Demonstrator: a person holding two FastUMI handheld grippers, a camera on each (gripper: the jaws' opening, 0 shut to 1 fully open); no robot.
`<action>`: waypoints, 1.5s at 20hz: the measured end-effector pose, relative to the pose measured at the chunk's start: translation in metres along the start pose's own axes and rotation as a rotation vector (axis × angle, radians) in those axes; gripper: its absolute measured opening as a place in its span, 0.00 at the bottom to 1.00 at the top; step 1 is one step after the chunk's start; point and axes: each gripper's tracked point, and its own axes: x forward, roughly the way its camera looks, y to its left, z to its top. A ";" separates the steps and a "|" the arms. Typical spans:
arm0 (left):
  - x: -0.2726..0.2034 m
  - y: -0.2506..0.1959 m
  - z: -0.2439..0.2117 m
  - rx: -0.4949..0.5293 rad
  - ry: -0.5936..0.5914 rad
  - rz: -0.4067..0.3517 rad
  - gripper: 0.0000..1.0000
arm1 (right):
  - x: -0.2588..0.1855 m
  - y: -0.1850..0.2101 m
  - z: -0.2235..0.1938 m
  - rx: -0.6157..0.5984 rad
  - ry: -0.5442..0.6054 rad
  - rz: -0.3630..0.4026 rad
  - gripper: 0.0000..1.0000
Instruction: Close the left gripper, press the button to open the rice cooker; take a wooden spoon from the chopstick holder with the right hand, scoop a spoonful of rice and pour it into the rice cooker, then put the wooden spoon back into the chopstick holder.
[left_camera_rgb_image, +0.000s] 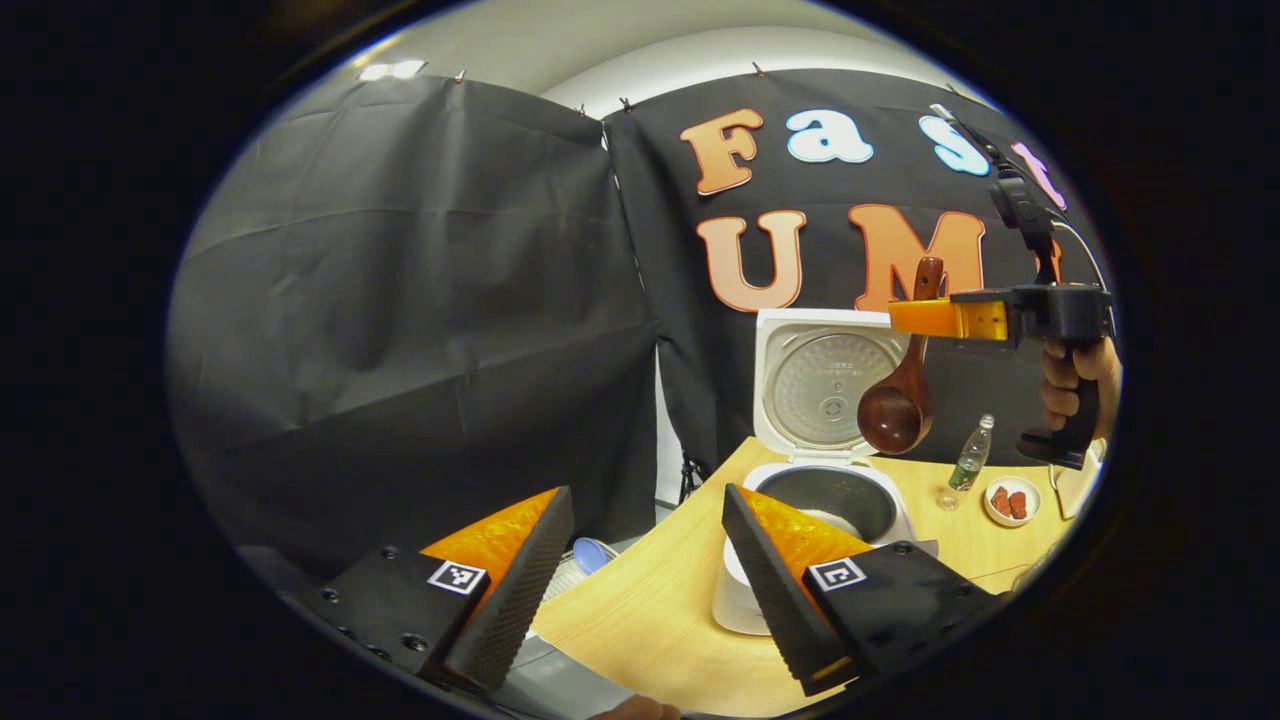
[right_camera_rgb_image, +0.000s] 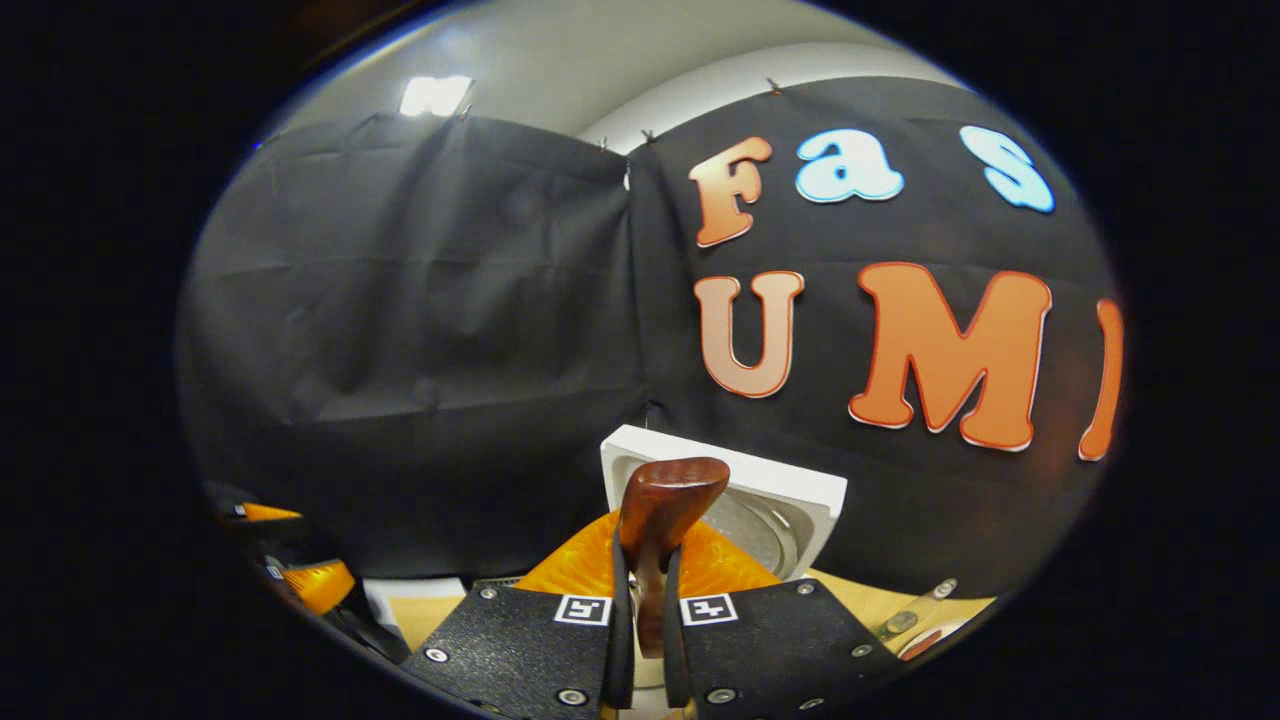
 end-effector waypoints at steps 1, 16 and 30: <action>-0.003 -0.006 0.002 0.005 -0.003 -0.005 1.00 | -0.011 -0.010 0.001 0.035 0.000 -0.010 0.11; -0.031 -0.133 0.016 0.088 -0.020 -0.185 1.00 | -0.200 -0.188 -0.085 0.308 0.069 -0.363 0.11; -0.057 -0.256 0.013 0.127 -0.010 -0.358 1.00 | -0.368 -0.292 -0.183 0.391 0.135 -0.675 0.11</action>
